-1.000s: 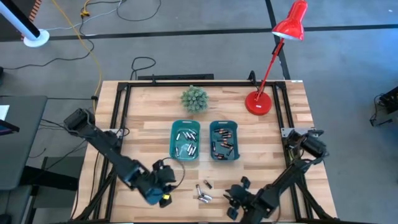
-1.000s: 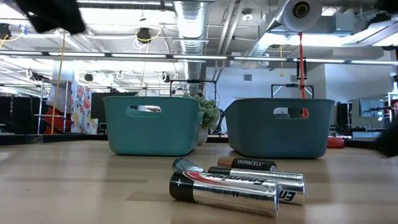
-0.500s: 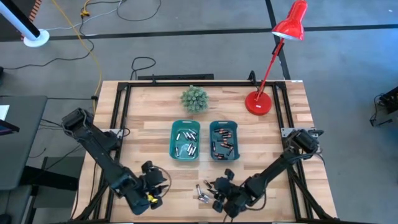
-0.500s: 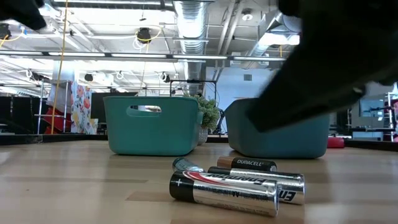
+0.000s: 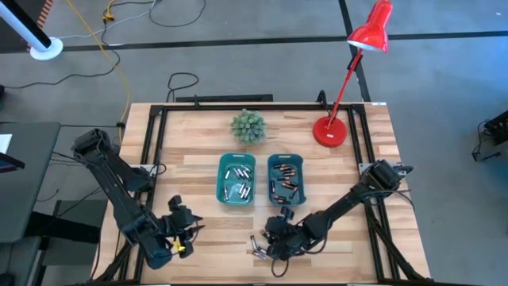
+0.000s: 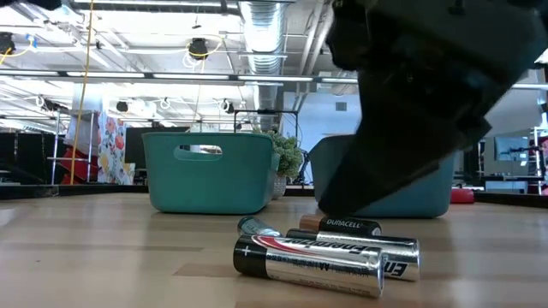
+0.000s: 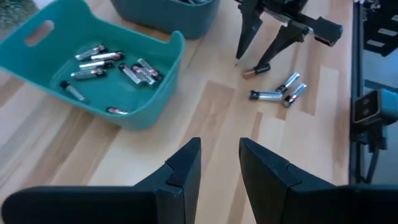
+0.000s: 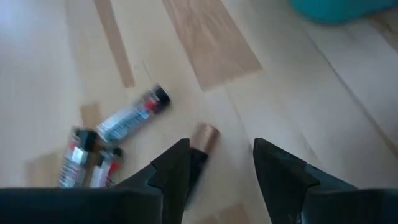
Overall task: Sort batteries
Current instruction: Put the black battery into the blue bin
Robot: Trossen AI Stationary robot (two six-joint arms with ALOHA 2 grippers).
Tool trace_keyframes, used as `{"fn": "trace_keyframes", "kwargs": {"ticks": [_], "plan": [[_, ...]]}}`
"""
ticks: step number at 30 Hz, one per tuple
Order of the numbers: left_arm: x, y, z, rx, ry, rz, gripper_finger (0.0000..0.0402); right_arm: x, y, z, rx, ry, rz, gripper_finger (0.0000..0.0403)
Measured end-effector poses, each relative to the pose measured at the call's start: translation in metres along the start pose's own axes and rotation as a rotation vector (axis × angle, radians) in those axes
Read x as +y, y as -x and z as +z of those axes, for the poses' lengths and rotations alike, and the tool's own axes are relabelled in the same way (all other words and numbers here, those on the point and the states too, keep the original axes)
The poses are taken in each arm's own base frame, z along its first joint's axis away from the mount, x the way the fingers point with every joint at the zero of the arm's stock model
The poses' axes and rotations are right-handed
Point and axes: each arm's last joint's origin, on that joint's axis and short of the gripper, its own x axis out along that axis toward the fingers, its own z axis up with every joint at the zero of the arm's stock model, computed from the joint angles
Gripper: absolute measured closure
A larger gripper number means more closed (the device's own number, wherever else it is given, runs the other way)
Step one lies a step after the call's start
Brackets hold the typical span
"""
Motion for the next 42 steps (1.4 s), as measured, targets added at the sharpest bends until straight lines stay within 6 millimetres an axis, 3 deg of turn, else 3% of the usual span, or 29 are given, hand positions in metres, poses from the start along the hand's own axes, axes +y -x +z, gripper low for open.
{"fn": "trace_keyframes", "kwargs": {"ticks": [14,42], "plan": [[0.028,-0.003,-0.016,0.007,0.072,0.022,0.03,-0.013,-0.005,-0.002,0.137,0.042,-0.023,0.0216],[0.029,-0.003,-0.015,0.002,0.097,0.021,0.03,-0.021,0.001,-0.008,0.267,0.103,-0.071,0.0253]]}}
